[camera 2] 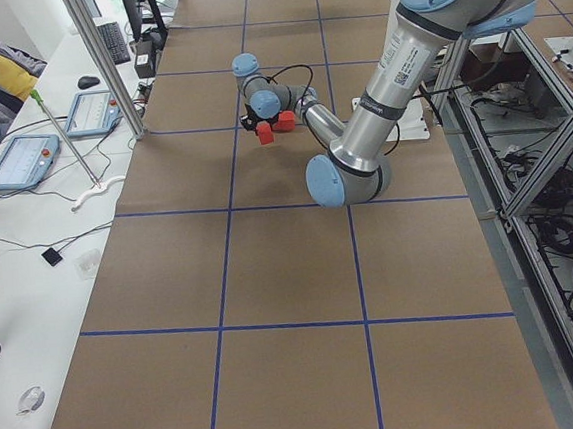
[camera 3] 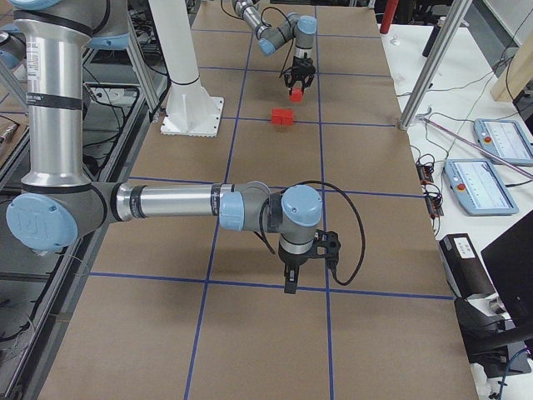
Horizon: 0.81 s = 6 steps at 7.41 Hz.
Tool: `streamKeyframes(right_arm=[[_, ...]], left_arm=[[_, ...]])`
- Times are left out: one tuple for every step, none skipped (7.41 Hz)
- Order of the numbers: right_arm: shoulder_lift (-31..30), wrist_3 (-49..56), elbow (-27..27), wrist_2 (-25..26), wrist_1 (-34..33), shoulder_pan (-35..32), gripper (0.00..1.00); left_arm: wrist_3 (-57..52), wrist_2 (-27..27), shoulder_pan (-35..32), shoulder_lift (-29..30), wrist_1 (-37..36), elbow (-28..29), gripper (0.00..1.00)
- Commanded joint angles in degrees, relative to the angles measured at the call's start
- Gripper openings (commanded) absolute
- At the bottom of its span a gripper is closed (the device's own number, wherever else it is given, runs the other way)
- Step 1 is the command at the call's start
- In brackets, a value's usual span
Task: Form red blocks into L shape at center
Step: 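Lower the red cube beside the nearer centre cube, on the left gripper's side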
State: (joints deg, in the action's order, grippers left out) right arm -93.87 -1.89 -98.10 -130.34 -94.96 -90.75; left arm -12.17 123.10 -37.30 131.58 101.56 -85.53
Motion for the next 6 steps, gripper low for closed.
streamKeyframes(right_arm=[[0.09, 0.05, 0.01, 0.0, 0.04, 0.04, 0.99], [0.17, 0.05, 0.01, 0.0, 0.04, 0.04, 0.99], [0.26, 0.05, 0.01, -0.09, 0.04, 0.04, 0.99], [0.26, 0.05, -0.08, -0.09, 0.04, 0.04, 0.99], [0.26, 0.05, -0.08, -0.09, 0.04, 0.04, 0.99], [0.35, 0.05, -0.08, -0.18, 0.04, 0.04, 0.99]], left_arm=[[-0.39, -3.01, 2.39, 2.27, 0.39, 0.89, 0.0], [-3.53, -5.21, 3.36, 2.45, 0.39, 0.89, 0.0], [-5.82, -6.45, 3.46, 2.36, 0.3, 0.98, 0.0], [-5.93, -7.07, 3.89, 2.36, 0.13, 0.98, 0.0], [-5.93, -8.21, 5.2, 2.36, -0.05, 0.98, 0.0], [-5.67, -9.01, 6.09, 2.36, -0.05, 1.33, 0.0]])
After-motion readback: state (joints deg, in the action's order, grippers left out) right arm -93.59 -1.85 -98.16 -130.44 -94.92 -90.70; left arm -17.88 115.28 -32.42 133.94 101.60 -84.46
